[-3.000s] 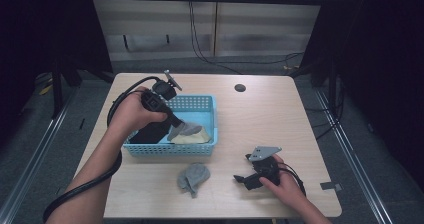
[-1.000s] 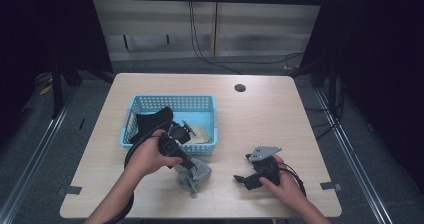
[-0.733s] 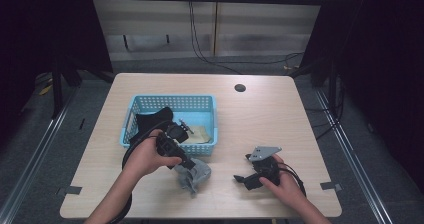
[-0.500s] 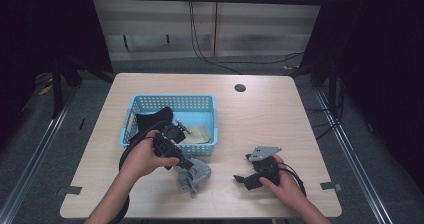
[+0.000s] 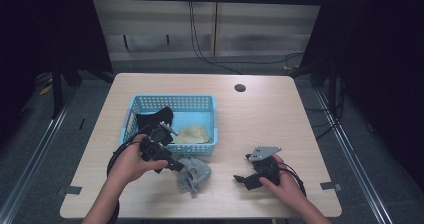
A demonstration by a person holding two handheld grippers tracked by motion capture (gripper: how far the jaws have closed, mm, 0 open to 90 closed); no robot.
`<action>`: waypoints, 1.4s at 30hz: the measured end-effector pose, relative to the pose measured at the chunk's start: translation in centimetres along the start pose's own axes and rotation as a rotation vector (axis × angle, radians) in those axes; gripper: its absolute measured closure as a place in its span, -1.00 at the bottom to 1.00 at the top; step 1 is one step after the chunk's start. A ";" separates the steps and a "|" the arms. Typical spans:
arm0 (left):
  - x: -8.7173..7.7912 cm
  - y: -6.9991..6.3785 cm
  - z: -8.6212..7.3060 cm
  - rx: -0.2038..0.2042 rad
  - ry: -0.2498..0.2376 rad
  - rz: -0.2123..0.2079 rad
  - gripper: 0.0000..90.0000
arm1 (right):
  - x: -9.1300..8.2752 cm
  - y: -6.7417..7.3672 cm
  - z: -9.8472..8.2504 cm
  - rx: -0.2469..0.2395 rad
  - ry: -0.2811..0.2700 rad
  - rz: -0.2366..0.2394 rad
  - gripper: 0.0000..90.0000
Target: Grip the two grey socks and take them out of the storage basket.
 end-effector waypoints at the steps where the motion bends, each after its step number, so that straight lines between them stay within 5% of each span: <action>1: 0.0 0.0 0.0 0.000 0.000 0.000 -0.31 | 0.0 0.0 0.0 0.000 0.000 0.000 -0.74; 29: 0.6 3.5 -6.5 -0.054 -0.062 0.031 -0.34 | 0.0 0.0 0.0 0.000 0.000 0.000 -0.74; 42: 1.4 5.1 -8.5 -0.005 -0.106 0.076 -0.35 | 0.0 0.0 0.0 -0.001 0.000 0.000 -0.74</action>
Point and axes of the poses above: each handheld gripper's, and its own axes: x roughly forward along the jaws, z roughly out of its top, y roughly to its left, the point moved 5 cm from there along x, roughly forward along the jaws, and after that the axes turned 2 degrees about z, right-handed, at the moved point
